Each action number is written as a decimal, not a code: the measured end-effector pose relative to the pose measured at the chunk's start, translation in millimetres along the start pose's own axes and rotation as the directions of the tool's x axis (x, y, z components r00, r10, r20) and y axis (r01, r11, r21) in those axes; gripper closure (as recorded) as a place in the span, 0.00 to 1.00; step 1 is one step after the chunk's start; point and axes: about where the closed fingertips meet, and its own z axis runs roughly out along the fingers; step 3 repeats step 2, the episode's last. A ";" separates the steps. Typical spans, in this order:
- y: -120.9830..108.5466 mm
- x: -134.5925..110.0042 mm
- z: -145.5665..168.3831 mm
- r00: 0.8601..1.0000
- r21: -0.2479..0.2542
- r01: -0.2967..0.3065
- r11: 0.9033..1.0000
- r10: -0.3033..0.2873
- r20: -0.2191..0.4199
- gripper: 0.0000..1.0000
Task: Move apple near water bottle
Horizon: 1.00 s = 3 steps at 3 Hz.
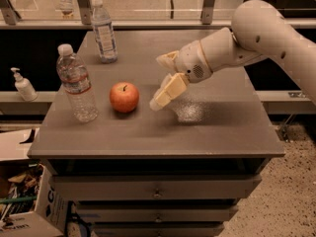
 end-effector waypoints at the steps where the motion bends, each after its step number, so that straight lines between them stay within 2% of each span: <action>1: -1.8 5.3 -45.1 0.991 0.009 -0.049 0.999 0.048 0.123 0.00; 3: -0.9 4.1 -48.9 0.989 0.010 -0.057 0.998 0.055 0.137 0.00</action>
Offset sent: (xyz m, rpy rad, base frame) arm -0.0012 -0.0343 0.0163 0.1060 0.0195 -0.0307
